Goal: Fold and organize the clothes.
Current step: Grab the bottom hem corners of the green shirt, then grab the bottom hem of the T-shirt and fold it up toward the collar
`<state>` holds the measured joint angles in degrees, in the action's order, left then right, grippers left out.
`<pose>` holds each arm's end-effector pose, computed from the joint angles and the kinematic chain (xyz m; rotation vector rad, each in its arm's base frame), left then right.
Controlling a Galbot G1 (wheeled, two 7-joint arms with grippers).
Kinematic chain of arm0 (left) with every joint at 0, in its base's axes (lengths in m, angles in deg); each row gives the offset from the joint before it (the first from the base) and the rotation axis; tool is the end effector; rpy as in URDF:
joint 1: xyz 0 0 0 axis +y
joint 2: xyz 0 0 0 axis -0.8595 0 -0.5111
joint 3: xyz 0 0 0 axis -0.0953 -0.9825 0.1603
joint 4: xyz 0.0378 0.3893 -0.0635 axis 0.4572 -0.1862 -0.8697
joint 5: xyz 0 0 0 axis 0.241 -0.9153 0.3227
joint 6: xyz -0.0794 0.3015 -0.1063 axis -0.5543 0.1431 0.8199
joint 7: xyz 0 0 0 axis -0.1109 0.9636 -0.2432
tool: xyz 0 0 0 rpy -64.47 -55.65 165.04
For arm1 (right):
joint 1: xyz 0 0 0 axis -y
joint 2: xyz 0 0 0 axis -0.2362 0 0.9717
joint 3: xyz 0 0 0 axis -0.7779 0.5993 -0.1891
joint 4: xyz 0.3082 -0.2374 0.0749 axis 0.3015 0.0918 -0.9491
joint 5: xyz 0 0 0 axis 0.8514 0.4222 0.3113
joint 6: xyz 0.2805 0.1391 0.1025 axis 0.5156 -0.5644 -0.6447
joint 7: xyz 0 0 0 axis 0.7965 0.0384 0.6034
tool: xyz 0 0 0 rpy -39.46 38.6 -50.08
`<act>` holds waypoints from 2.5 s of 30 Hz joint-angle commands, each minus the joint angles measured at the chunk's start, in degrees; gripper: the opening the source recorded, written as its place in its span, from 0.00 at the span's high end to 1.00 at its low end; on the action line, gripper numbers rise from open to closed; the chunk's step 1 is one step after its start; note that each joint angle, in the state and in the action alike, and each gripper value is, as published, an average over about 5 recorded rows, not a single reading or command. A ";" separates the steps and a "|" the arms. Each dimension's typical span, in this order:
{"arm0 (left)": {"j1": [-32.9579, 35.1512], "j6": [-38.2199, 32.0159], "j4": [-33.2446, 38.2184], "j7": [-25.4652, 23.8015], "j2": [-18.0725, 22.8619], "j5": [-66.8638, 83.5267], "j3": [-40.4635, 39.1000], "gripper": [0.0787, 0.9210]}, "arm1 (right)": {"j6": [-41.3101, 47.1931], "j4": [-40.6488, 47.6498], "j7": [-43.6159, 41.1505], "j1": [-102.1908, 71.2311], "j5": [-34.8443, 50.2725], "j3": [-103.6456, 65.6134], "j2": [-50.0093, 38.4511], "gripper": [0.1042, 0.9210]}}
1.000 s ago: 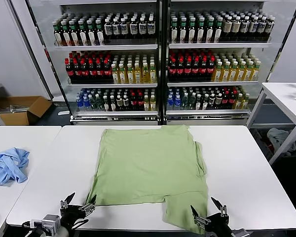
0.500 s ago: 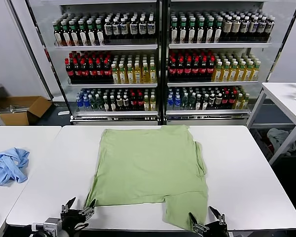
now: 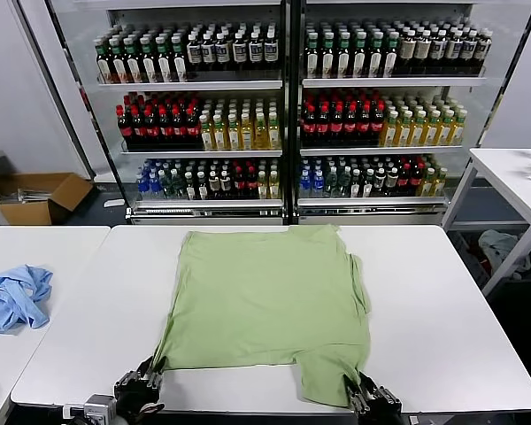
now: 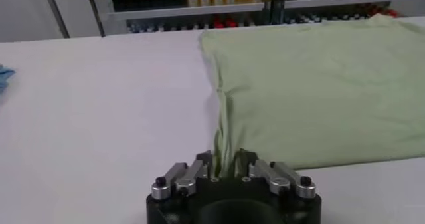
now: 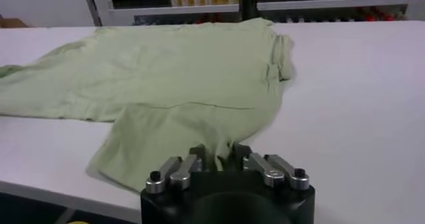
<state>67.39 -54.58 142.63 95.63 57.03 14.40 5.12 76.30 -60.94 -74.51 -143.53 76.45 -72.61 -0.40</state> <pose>0.1035 0.0960 -0.3348 -0.0794 -2.5591 -0.0604 0.0776 -0.0897 -0.3303 0.3375 -2.5594 -0.0143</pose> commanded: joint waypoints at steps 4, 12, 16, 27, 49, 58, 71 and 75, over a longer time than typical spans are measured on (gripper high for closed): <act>-0.46 -0.08 -0.26 -0.18 0.21 -0.20 -0.26 0.99 | -0.04 0.38 0.20 0.49 0.97 0.28 0.03 1.00; 0.73 -1.97 2.54 -0.04 0.31 -1.37 0.22 1.00 | 0.53 -3.33 -2.72 -0.57 4.33 -5.43 -1.54 1.00; 4.30 -1.84 7.04 0.57 -1.23 0.04 2.07 1.00 | 3.13 -8.17 -6.43 -5.34 8.18 -14.08 -3.76 1.00; 19.02 -1.51 15.63 3.00 -4.59 1.03 5.91 1.00 | 6.47 -16.29 -15.39 -19.85 7.09 -25.29 -2.09 1.00; -10.10 2.12 1.79 0.60 -3.46 14.39 4.14 1.00 | 10.11 -1.76 -7.14 19.46 7.52 -5.52 2.39 1.00; -18.45 0.77 -9.12 -1.18 -2.15 13.78 0.90 1.00 | 10.09 6.23 -5.94 27.85 6.02 -0.69 5.97 1.00; -25.26 0.48 -16.23 -1.76 -1.93 10.03 -3.02 0.99 | 12.35 11.50 -4.07 29.79 1.74 1.43 7.33 0.99; -25.59 -0.22 -17.90 -2.71 -1.64 5.98 -3.76 0.92 | 12.44 12.32 -4.03 29.53 0.83 1.88 7.88 0.91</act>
<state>45.46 -54.82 128.79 93.65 55.66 22.89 2.69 88.29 -50.98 -78.75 -116.22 78.07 -71.86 7.34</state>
